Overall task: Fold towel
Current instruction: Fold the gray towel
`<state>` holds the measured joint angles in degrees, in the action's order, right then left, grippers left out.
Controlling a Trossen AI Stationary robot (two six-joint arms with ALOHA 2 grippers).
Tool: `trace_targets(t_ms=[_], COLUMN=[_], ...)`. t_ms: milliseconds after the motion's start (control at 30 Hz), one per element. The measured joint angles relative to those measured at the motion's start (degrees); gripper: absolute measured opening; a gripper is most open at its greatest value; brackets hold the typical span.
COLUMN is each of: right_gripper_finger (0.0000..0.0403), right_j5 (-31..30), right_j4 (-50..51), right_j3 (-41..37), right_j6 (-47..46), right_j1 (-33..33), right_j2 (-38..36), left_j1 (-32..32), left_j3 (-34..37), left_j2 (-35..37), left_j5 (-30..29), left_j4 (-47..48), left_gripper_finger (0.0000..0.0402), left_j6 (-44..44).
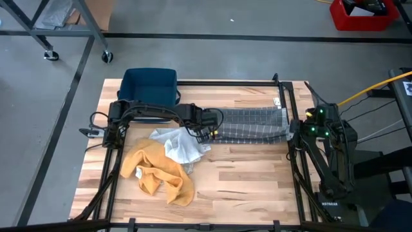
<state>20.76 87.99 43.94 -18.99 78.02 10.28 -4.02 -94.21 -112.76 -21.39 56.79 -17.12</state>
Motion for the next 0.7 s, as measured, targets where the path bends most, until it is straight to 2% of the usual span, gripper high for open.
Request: trace_targets(t_ms=[200, 400, 567, 700], right_gripper_finger=[0.0032, 0.0025, 0.0027, 0.0051], right_j5=[-0.6, -6.9, -6.6, -5.1], right_j4=[-1.3, -2.6, -2.6, -2.6], right_j3=[0.0, 0.0, 0.1, 0.3], right_j6=[-3.4, -4.0, -3.6, -3.0], right_j1=[0.0, 0.0, 0.0, 0.0], right_j2=[0.0, 0.2, 0.2, 0.2], left_j1=[-1.2, -2.7, -4.0, -4.5], left_j3=[0.0, 0.0, 0.0, 0.0], left_j2=[0.0, 0.0, 0.0, 0.0], left_j5=[0.0, -0.4, -0.5, -0.5], left_j4=[-0.3, -0.4, -0.4, -0.3], left_gripper_finger=[0.0009, 0.003, 0.0078, 0.0123], left_j6=[1.9, 6.3, 8.3, 7.2])
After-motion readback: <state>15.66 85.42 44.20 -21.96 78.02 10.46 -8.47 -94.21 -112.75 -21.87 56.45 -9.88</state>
